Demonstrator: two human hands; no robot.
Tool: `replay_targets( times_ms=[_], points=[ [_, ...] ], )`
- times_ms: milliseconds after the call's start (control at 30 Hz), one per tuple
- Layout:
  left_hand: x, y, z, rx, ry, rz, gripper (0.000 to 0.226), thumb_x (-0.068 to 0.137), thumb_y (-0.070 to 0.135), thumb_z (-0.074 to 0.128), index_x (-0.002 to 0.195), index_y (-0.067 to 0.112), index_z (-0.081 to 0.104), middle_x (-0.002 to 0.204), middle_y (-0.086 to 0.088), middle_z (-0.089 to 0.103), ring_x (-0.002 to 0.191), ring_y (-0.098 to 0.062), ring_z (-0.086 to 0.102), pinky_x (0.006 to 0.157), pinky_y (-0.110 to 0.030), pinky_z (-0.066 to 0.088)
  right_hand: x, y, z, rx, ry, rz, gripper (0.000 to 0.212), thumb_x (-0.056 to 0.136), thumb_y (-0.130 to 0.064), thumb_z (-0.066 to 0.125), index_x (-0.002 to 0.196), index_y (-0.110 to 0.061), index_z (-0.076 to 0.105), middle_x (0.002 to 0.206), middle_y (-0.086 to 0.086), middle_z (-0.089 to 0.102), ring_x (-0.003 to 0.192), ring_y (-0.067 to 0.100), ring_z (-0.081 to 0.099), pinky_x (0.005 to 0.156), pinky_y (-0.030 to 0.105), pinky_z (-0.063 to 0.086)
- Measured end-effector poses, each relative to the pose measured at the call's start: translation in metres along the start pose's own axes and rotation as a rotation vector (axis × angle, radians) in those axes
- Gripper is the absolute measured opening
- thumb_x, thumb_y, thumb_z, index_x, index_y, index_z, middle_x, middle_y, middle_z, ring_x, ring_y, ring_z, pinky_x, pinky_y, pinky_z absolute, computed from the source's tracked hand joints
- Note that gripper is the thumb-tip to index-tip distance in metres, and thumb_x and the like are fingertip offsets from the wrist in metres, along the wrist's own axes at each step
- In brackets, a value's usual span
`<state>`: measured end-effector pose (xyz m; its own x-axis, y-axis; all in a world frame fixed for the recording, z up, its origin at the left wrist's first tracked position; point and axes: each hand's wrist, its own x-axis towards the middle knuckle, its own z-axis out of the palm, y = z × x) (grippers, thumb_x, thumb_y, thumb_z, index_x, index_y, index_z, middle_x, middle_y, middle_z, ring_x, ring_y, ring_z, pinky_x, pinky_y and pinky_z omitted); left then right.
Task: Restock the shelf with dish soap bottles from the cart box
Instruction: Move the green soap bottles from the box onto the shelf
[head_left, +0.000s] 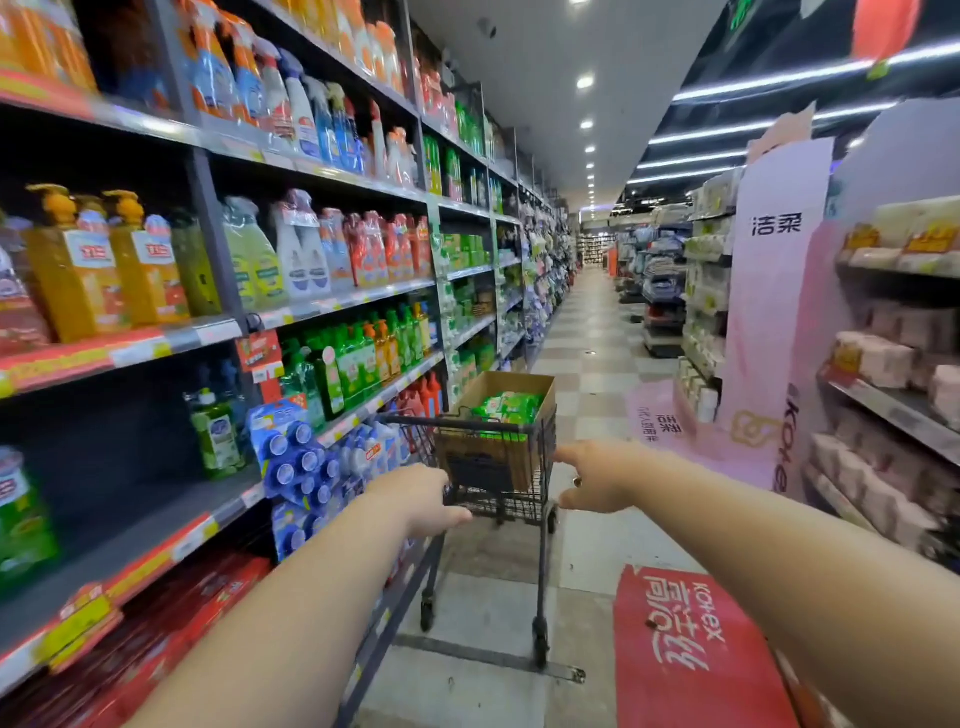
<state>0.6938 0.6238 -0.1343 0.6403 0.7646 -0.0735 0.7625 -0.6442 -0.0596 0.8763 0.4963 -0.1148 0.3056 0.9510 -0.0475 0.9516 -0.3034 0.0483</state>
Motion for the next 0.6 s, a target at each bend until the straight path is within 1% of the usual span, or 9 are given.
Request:
replay_targets(
  times_ms=[100, 233, 400, 467, 600],
  points=[
    [0.045, 0.010, 0.007, -0.002, -0.020, 0.059, 0.069, 0.084, 0.063, 0.047, 0.137, 0.020, 0.043, 0.142, -0.006, 0.047, 0.128, -0.027, 0.046, 0.097, -0.040, 0.044, 0.030, 0.021, 0.008, -0.004, -0.024, 0.048, 0.065, 0.088, -0.048, 0.051, 0.143, -0.020, 0.032, 0.143, 0.008, 0.044, 0.127, 0.030, 0.046, 0.097, 0.039, 0.040],
    [0.107, 0.026, 0.011, 0.008, -0.011, 0.084, 0.067, 0.083, 0.064, 0.047, 0.136, 0.023, 0.044, 0.139, -0.006, 0.049, 0.125, -0.028, 0.048, 0.094, -0.041, 0.045, 0.078, 0.057, 0.018, -0.004, -0.042, 0.092, 0.067, 0.089, -0.048, 0.051, 0.146, -0.021, 0.028, 0.145, 0.007, 0.042, 0.131, 0.030, 0.042, 0.101, 0.043, 0.037],
    [0.188, 0.046, 0.007, 0.031, 0.001, 0.084, 0.065, 0.083, 0.062, 0.049, 0.133, 0.020, 0.047, 0.135, -0.009, 0.052, 0.123, -0.030, 0.049, 0.095, -0.041, 0.045, 0.149, 0.110, 0.027, 0.016, -0.034, 0.086, 0.069, 0.088, -0.048, 0.051, 0.147, -0.022, 0.025, 0.147, 0.007, 0.040, 0.131, 0.030, 0.042, 0.102, 0.042, 0.037],
    [0.224, 0.054, 0.000, 0.028, 0.000, 0.074, 0.067, 0.084, 0.061, 0.049, 0.135, 0.019, 0.046, 0.137, -0.010, 0.050, 0.124, -0.031, 0.048, 0.098, -0.042, 0.045, 0.177, 0.134, 0.029, 0.025, -0.039, 0.075, 0.070, 0.088, -0.048, 0.051, 0.147, -0.023, 0.024, 0.148, 0.008, 0.039, 0.132, 0.030, 0.041, 0.101, 0.041, 0.037],
    [0.300, 0.083, -0.015, -0.006, -0.025, 0.050, 0.070, 0.084, 0.062, 0.047, 0.138, 0.019, 0.042, 0.143, -0.008, 0.046, 0.129, -0.029, 0.045, 0.101, -0.043, 0.043, 0.233, 0.192, 0.023, 0.015, -0.052, 0.058, 0.068, 0.089, -0.047, 0.051, 0.147, -0.020, 0.027, 0.148, 0.008, 0.038, 0.133, 0.030, 0.040, 0.102, 0.040, 0.037]
  ],
)
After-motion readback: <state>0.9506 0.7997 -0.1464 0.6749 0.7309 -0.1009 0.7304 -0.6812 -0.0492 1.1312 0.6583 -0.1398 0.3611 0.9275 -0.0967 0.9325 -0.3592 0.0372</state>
